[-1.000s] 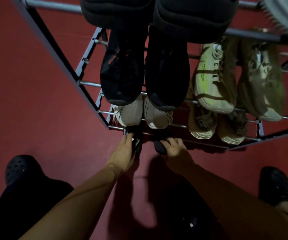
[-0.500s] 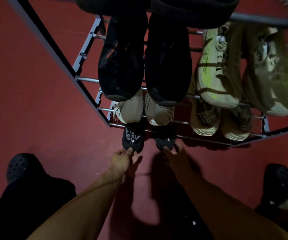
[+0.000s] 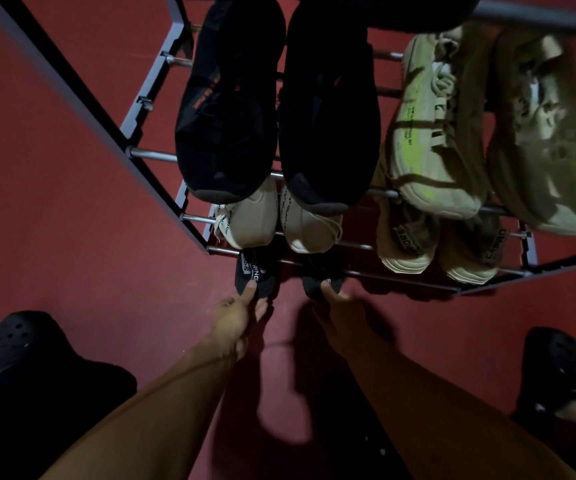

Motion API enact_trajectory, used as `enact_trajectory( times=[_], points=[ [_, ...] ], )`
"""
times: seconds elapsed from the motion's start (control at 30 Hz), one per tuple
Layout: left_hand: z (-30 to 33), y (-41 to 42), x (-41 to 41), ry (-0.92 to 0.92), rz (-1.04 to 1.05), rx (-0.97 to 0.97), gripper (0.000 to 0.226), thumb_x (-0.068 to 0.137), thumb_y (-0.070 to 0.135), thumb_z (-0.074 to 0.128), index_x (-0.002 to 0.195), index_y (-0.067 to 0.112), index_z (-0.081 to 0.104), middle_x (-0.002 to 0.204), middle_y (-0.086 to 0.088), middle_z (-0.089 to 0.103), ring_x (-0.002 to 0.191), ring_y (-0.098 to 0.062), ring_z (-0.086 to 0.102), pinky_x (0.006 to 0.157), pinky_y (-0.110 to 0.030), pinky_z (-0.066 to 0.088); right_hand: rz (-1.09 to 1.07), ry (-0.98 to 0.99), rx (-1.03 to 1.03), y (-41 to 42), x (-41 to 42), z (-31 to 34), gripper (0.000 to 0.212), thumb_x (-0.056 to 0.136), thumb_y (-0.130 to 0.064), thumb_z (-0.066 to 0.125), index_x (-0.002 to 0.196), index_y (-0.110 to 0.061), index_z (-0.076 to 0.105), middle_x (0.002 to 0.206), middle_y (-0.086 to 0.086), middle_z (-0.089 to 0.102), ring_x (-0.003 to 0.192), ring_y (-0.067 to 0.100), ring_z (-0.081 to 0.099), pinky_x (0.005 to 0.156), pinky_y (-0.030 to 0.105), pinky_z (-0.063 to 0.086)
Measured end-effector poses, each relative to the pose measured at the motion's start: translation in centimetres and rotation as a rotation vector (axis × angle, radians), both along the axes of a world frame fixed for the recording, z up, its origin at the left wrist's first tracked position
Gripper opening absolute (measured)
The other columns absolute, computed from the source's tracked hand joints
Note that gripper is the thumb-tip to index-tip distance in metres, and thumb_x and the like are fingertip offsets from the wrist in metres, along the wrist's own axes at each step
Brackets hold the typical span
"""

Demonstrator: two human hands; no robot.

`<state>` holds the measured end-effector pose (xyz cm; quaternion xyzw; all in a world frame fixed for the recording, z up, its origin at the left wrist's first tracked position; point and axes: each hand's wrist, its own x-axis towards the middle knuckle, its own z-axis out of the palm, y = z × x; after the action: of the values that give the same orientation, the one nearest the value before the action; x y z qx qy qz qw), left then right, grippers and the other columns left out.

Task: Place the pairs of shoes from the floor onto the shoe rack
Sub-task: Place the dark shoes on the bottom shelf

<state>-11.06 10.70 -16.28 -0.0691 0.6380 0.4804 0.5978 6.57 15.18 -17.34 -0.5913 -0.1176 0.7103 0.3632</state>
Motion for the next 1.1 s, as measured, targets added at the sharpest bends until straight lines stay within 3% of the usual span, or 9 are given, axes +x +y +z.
enact_trajectory(
  times=[0.1,0.17,0.27,0.5,0.67,0.77,0.87,0.97,1.1],
  points=[
    [0.2,0.0,0.2,0.006,-0.009,0.004,0.036,0.095,0.022,0.067,0.117,-0.007,0.064,0.112,-0.024,0.072,0.105,-0.032,0.070,0.104,-0.052,0.049,0.011,-0.121,0.004,0.2,-0.4,-0.1,0.013,0.098,-0.012,0.057,0.108,-0.005,0.062,0.094,0.009,0.065,0.090,0.023,0.063,0.079,0.038,0.054],
    [0.5,0.4,0.1,-0.003,-0.007,0.008,0.029,0.096,0.019,0.064,0.111,-0.005,0.068,0.107,-0.023,0.074,0.109,-0.038,0.069,0.101,-0.055,0.051,0.067,-0.286,0.000,0.4,-0.4,0.2,0.006,0.097,-0.014,0.060,0.094,-0.009,0.060,0.091,0.009,0.064,0.088,0.025,0.064,0.088,0.044,0.057],
    [1.1,1.2,-0.3,0.011,0.002,0.010,0.024,0.091,0.020,0.065,0.099,-0.002,0.072,0.106,-0.026,0.073,0.110,-0.045,0.066,0.100,-0.059,0.050,0.078,-0.274,0.005,0.5,-0.6,0.5,0.010,0.096,-0.015,0.061,0.088,-0.015,0.055,0.091,0.007,0.062,0.087,0.023,0.063,0.092,0.045,0.055],
    [1.4,4.0,-0.3,-0.037,-0.069,0.057,0.038,0.095,0.023,0.065,0.124,-0.002,0.060,0.115,-0.018,0.070,0.103,-0.031,0.070,0.097,-0.054,0.053,0.029,-0.080,0.041,2.0,-1.7,0.9,0.021,0.095,-0.002,0.057,0.078,-0.009,0.049,0.067,0.008,0.053,0.055,0.012,0.056,0.053,0.025,0.048],
    [0.7,3.2,0.1,0.082,-0.251,-0.021,0.009,0.103,0.018,0.052,0.107,0.010,0.051,0.073,-0.001,0.060,0.070,-0.019,0.058,0.069,-0.036,0.055,0.349,-0.272,-0.031,1.8,0.1,1.6,0.010,0.096,-0.025,0.062,0.093,-0.019,0.055,0.093,0.003,0.060,0.080,0.015,0.059,0.081,0.033,0.053],
    [1.1,1.8,-0.2,0.270,-0.368,-0.012,0.032,0.101,0.008,0.053,0.129,0.022,0.045,0.099,-0.004,0.063,0.087,-0.020,0.062,0.076,-0.034,0.053,0.422,-0.411,0.083,0.9,0.8,1.6,0.033,0.095,-0.017,0.062,0.124,-0.003,0.054,0.111,0.013,0.061,0.098,0.019,0.057,0.090,0.038,0.049],
    [2.0,-0.2,0.2,0.398,-0.549,-0.020,0.049,0.101,0.005,0.052,0.147,0.008,0.039,0.141,-0.011,0.053,0.126,-0.028,0.055,0.097,-0.030,0.047,0.420,-0.438,0.157,-0.4,1.1,2.3,0.049,0.093,0.005,0.058,0.140,0.005,0.043,0.129,0.020,0.060,0.105,0.017,0.055,0.087,0.026,0.046],
    [4.5,-2.6,1.2,0.474,-0.767,-0.015,0.050,0.102,0.003,0.049,0.150,0.004,0.036,0.148,-0.010,0.047,0.134,-0.027,0.049,0.097,-0.025,0.044,0.602,-0.585,0.250,-2.7,2.4,3.9,0.043,0.093,0.000,0.061,0.135,0.002,0.050,0.119,0.005,0.065,0.115,0.020,0.058,0.085,0.014,0.046],
    [8.9,-4.8,2.4,0.692,-1.067,0.042,0.050,0.103,0.019,0.051,0.149,0.007,0.039,0.148,-0.008,0.047,0.132,-0.024,0.050,0.100,-0.015,0.036,0.909,-0.907,0.398,-5.9,5.2,6.7,0.043,0.095,-0.020,0.060,0.137,-0.010,0.055,0.137,0.011,0.059,0.128,0.027,0.055,0.106,0.035,0.043]
  ],
)
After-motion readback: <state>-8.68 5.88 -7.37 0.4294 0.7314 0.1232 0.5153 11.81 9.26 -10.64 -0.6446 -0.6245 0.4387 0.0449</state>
